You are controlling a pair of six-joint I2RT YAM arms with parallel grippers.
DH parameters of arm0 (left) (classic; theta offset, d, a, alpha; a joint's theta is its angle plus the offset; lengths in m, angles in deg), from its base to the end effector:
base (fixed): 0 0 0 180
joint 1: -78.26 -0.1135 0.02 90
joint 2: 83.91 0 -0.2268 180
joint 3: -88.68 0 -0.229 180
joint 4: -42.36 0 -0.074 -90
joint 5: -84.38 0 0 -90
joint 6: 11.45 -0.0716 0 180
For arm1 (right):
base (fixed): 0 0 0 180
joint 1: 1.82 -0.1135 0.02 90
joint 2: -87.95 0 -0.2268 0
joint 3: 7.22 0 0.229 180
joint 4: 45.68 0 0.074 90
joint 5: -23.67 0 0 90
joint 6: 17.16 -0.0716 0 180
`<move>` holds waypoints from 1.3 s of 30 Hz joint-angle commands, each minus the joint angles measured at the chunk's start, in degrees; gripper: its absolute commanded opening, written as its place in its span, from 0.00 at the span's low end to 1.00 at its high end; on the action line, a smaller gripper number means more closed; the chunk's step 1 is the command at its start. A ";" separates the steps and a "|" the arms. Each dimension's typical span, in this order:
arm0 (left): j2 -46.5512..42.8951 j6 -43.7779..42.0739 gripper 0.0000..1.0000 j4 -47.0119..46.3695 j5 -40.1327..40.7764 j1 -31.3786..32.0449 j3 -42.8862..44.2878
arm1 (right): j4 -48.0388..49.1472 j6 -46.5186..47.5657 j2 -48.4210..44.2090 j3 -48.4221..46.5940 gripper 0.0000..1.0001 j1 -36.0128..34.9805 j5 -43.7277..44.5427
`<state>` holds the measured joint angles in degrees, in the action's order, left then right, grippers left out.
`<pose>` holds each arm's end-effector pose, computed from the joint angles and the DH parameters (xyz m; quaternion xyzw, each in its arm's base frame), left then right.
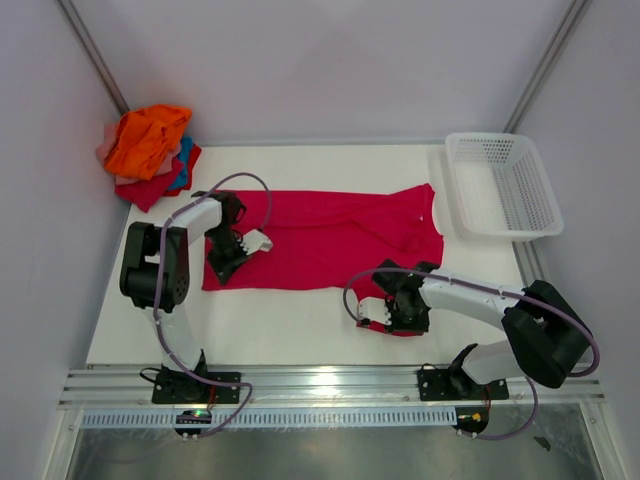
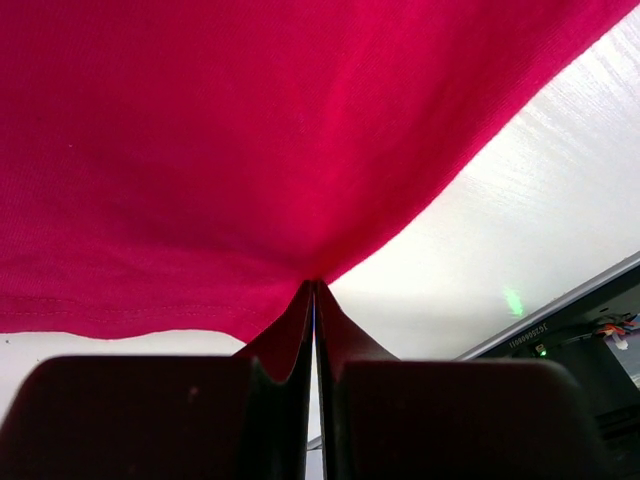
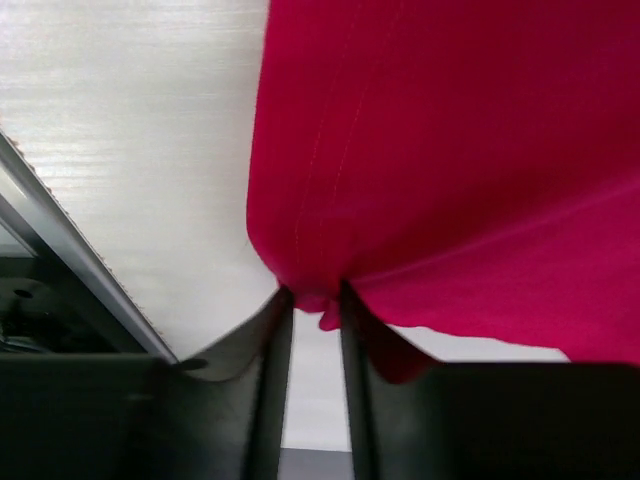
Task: Fold and stack the t-shirts
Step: Grap the side of the flattened tshirt closest away from the robot with both arms
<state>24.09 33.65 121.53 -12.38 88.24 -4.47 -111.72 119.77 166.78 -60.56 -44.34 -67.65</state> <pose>0.2720 -0.0564 0.1038 -0.4534 -0.8848 0.0830 0.0680 0.1307 0.1221 0.0919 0.7035 -0.7105 -0.0120 0.0129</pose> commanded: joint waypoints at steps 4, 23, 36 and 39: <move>0.10 0.43 0.00 1.40 -1.58 -0.57 1.99 | 0.76 0.08 2.65 1.41 0.03 -0.02 -2.02; 2.12 1.75 0.00 4.74 -3.43 -3.47 12.79 | -7.51 1.23 -2.71 -17.38 0.03 3.76 9.75; 3.19 -0.52 0.09 12.83 -5.81 -4.09 25.83 | -0.91 -1.23 -2.18 -21.35 0.03 6.49 16.09; -2.70 -7.37 0.22 10.47 -0.19 -4.09 16.26 | -1.62 -1.67 -2.45 -20.39 0.03 6.49 15.04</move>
<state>27.15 32.77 128.53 -15.66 84.28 17.65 -112.35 119.16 164.97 -81.26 -37.96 -52.39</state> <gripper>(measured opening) 0.203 0.051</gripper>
